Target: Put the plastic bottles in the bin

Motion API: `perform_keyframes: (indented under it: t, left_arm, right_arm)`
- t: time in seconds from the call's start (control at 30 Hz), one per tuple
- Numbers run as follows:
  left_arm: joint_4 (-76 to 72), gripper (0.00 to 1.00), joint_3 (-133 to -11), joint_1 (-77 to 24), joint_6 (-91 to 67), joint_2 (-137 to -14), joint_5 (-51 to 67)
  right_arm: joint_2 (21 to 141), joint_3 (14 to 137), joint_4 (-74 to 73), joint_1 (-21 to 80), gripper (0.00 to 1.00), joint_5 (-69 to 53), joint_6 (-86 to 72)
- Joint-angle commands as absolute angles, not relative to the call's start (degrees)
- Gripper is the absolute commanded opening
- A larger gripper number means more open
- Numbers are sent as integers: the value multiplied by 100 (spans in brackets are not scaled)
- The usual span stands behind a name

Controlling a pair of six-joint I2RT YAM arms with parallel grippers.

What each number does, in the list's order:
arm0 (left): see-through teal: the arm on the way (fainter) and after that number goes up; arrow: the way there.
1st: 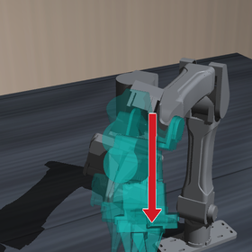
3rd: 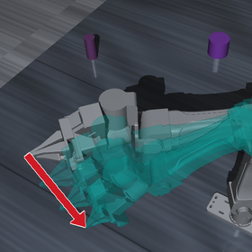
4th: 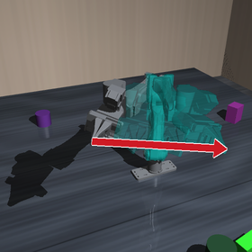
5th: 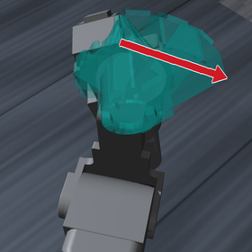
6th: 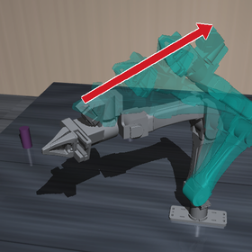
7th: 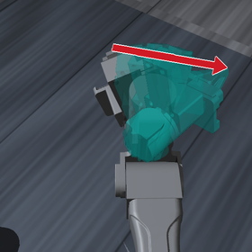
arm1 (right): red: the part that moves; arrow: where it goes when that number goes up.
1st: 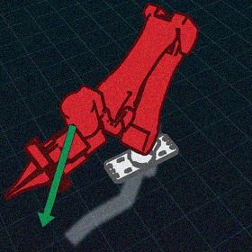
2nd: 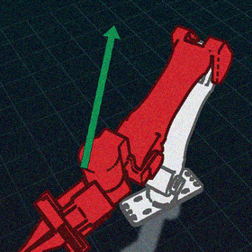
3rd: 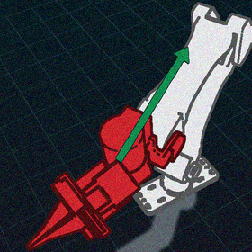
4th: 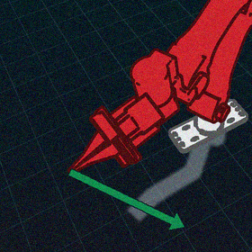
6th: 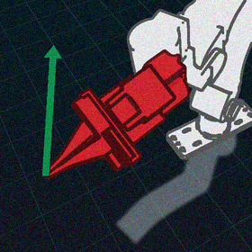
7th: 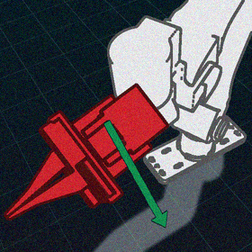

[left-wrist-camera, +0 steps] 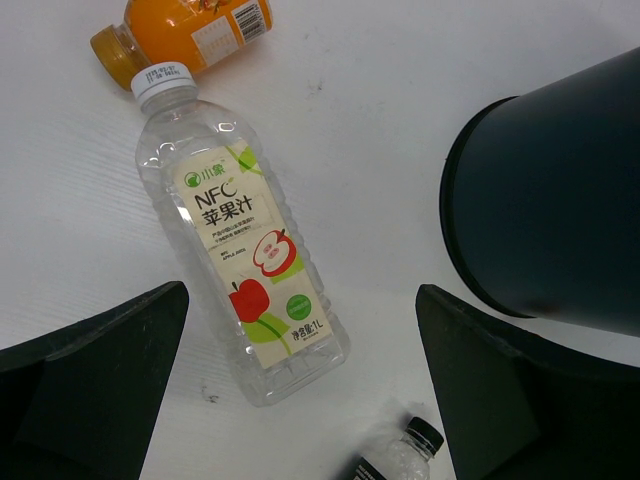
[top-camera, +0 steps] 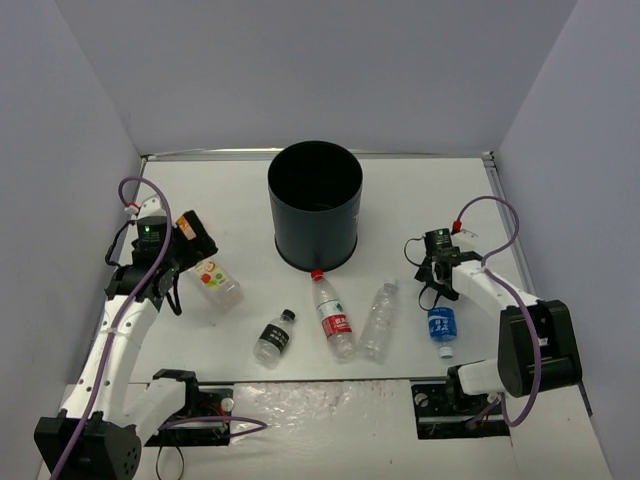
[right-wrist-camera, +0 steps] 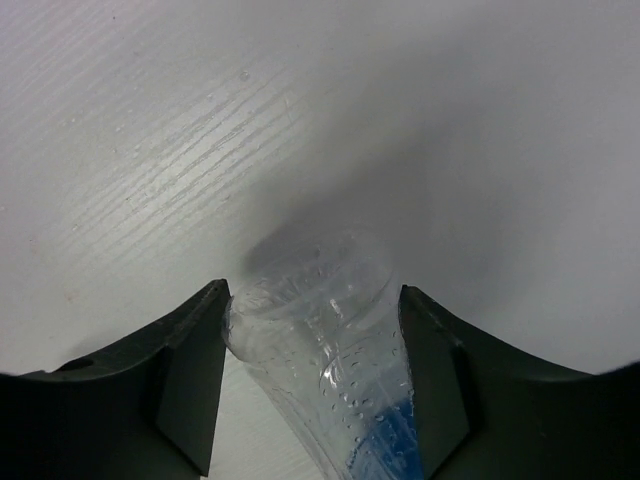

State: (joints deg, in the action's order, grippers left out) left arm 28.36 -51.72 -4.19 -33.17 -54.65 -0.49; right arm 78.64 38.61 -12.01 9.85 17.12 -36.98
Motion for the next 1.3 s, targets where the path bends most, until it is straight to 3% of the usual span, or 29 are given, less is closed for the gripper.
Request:
perform_keyframes:
  t: [0.0, 0.07, 0.17, 0.33, 0.5, 0.63, 0.8, 0.9, 0.97, 1.07, 1.13, 1.2, 1.27]
  left_arm:
    - [2558, 97, -5257, -439, -3270, -5405, -185]
    - [2566, 97, -5256, -439, -3270, -5389, -226]
    - [2576, 97, -5265, -439, -3270, -5388, -254]
    - [2568, 97, -5257, -447, -3287, -5405, -210]
    - [2558, 97, -5265, -439, -3287, -5396, -158]
    - [2563, 97, -5262, -439, -3322, -5424, -169]
    - [2574, 97, -5290, -439, -3305, -5508, -174]
    - [2610, 97, -5317, -439, -3290, -5595, -187]
    - [2646, 97, -5353, -439, -3278, -5625, -203]
    - [2637, 97, -5361, -439, -3270, -5634, -219]
    - [2629, 97, -5354, -439, -3270, -5649, -197]
    - [2647, 97, -5370, -439, -3267, -5651, -185]
    - [2680, 97, -5377, -439, -3261, -5638, -183]
  right_arm:
    - [7754, 4078, -1140, 986, 36, 1846, -3720]
    - [7542, 4288, -1143, 984, 28, 1787, -3609]
    - [7337, 4995, -1234, 1002, 24, 1622, -3255]
    - [7277, 6784, -1270, 1177, 24, 981, -2739]
    - [8122, 9055, -603, 2032, 24, 1021, -1903]
    - [9060, 10311, 969, 2720, 26, 503, -1687]
    - [10053, 10843, 2683, 3392, 28, 328, -1552]
    - [10627, 11006, 2993, 3521, 31, 188, -1780]
    - [10804, 11105, 2960, 3607, 36, 102, -1796]
    - [11031, 11450, 2515, 3710, 73, 198, -1643]
    - [11053, 11791, 2121, 3739, 90, 300, -1613]
    - [10907, 12048, 1790, 3753, 100, 457, -1678]
    - [10630, 11972, 1558, 3732, 100, 639, -1710]
